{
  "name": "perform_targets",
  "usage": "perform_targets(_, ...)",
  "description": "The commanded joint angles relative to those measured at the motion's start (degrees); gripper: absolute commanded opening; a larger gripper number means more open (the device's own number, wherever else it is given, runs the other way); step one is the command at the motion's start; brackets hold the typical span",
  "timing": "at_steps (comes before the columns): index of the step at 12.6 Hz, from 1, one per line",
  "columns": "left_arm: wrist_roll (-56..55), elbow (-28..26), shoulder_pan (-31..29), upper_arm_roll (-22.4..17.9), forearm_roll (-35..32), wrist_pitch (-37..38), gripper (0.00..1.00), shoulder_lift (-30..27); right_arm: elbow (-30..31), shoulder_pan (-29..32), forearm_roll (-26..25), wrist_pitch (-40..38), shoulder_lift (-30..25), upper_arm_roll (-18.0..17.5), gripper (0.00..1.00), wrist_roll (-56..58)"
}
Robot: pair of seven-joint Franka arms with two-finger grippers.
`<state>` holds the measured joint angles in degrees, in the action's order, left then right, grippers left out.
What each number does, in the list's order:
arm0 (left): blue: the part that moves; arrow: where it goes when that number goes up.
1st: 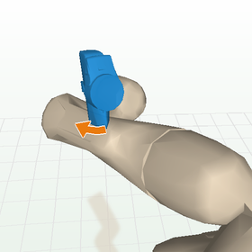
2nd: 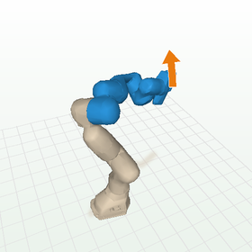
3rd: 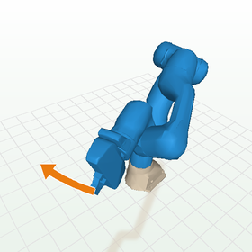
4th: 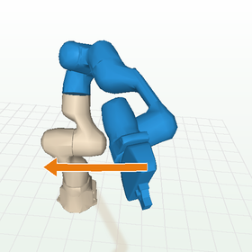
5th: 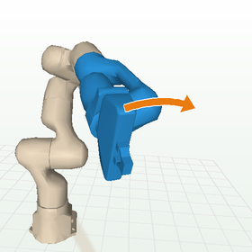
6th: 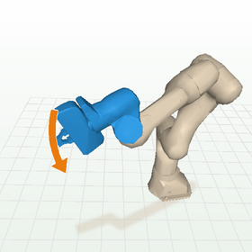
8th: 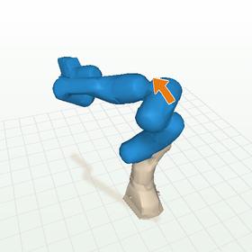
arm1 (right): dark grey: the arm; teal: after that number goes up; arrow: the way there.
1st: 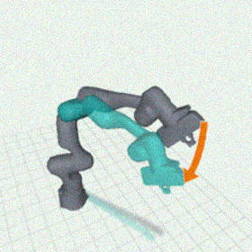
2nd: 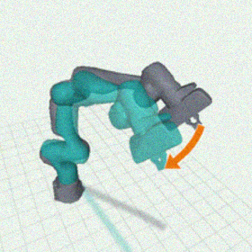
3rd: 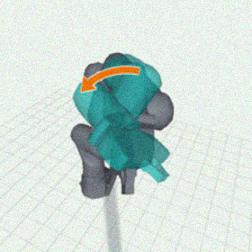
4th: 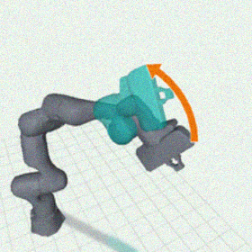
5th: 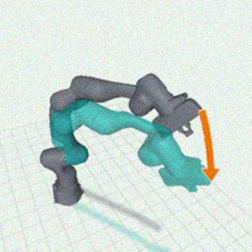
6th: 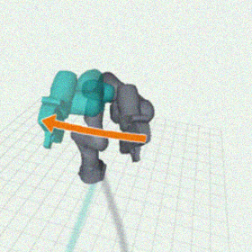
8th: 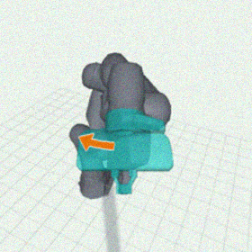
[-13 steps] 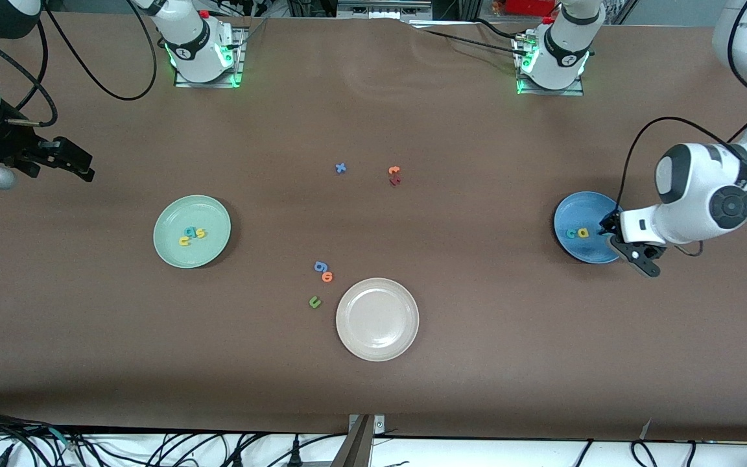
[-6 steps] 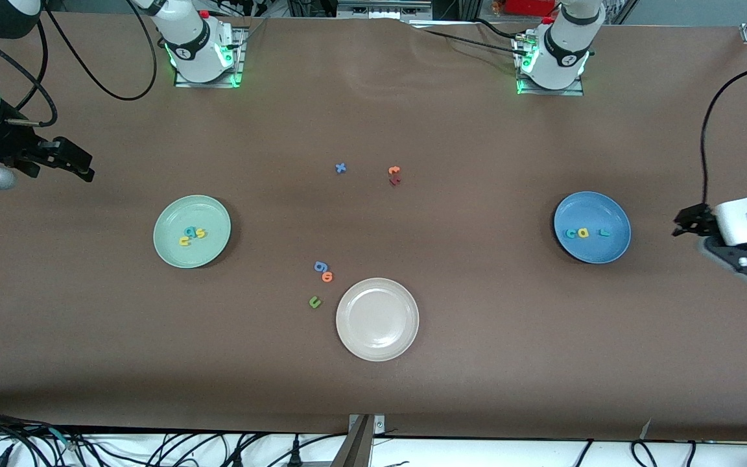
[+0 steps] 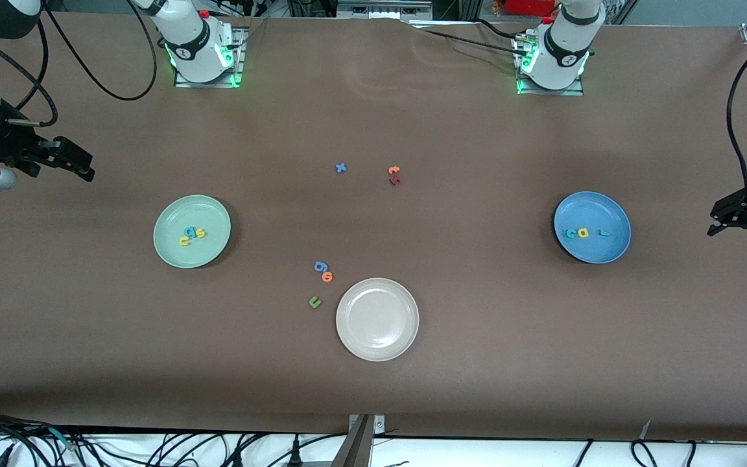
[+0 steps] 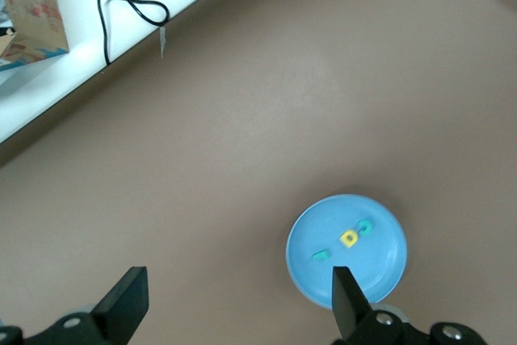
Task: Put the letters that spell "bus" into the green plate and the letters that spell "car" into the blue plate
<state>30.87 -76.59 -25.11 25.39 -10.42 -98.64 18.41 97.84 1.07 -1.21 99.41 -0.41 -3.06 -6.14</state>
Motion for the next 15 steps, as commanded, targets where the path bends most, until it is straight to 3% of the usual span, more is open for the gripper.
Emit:
perform_targets(1,-3.81,0.30,-0.81,1.06,1.88,2.75,1.00,-1.62,-1.42,-0.11,0.07,-1.24,0.59,-0.02,1.00,0.16)
perform_targets(6,-12.92,0.39,-0.38,1.15,4.96,8.01,1.00,-2.50,-1.42,-0.11,0.07,-1.33,0.59,-0.02,1.00,0.16)
perform_targets(10,-45.12,0.22,4.45,0.54,4.09,15.41,1.00,-4.78,-1.42,-0.11,0.16,-1.33,0.59,-0.02,1.00,0.16)
perform_targets(13,-45.12,-0.84,5.68,0.19,4.70,14.80,1.00,-5.84,-1.42,-0.11,0.07,-1.33,0.59,-0.02,1.00,0.16)
perform_targets(15,-44.59,-1.36,7.96,-3.40,5.40,13.49,1.00,-6.37,-1.42,-0.11,0.07,-1.24,0.59,-0.02,1.00,0.16)
